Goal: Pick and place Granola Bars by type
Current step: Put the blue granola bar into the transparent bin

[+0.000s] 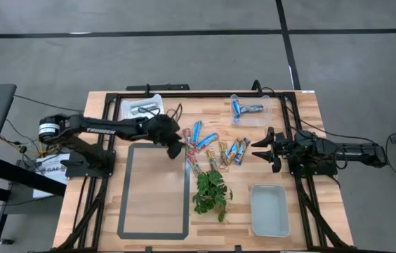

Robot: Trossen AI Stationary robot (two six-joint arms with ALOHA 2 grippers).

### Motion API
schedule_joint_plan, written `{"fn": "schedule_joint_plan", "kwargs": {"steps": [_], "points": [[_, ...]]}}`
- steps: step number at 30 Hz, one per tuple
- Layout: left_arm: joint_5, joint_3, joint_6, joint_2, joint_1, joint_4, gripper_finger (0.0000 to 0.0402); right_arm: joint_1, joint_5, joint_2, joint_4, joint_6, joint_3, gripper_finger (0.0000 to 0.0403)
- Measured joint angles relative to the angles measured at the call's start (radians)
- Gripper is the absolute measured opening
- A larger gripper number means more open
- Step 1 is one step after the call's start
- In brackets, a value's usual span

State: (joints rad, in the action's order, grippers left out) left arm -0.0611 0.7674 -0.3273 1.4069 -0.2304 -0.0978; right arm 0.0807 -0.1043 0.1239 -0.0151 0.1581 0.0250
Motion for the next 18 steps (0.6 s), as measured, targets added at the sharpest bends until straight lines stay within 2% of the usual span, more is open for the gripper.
{"fn": "schedule_joint_plan", "kwargs": {"steps": [8,14,18], "points": [[0.016,0.0,0.336,-0.058,0.062,-0.024,0.0164,0.0,0.0,0.0,0.0,0.0,0.0,0.0164],[-0.017,0.0,0.736,-0.06,0.131,-0.037,0.0164,0.0,0.0,0.0,0.0,0.0,0.0,0.0166],[-0.021,0.0,0.919,-0.06,0.181,-0.039,0.0164,0.0,0.0,0.0,0.0,0.0,0.0,0.0165]]}}
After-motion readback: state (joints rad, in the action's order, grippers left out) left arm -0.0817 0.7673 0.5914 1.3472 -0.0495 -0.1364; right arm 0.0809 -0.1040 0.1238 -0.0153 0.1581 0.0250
